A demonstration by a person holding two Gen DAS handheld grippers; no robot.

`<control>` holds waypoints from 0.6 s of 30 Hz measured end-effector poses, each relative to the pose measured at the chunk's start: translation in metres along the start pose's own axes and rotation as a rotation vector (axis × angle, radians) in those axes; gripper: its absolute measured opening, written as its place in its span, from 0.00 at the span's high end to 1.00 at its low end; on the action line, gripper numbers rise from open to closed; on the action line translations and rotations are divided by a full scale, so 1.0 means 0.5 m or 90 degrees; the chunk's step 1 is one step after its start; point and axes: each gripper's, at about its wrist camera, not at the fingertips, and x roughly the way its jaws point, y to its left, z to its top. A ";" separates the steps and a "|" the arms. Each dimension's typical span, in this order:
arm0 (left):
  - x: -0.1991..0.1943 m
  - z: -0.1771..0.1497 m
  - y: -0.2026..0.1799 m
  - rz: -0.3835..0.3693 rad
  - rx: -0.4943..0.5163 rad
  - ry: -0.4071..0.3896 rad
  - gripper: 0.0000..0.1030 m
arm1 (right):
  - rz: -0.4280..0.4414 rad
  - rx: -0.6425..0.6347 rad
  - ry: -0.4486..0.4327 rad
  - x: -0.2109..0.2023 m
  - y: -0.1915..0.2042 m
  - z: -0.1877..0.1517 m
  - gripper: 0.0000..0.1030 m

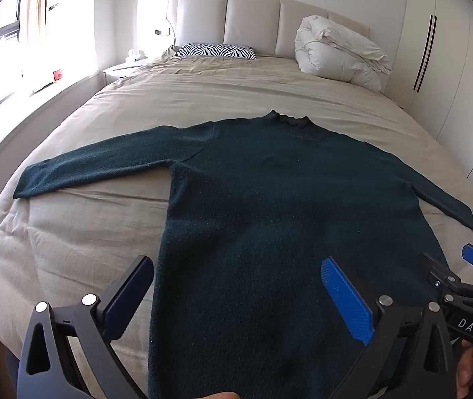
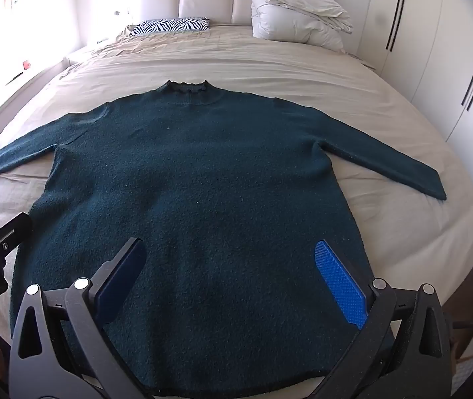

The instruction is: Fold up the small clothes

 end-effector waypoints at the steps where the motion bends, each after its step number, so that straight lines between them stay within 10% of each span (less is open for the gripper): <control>1: 0.000 0.000 0.000 0.000 0.000 0.000 0.00 | 0.000 0.000 0.000 0.000 0.000 0.000 0.00; 18: 0.004 -0.001 0.003 -0.003 -0.003 0.001 0.00 | -0.001 -0.002 0.002 0.001 0.003 -0.002 0.00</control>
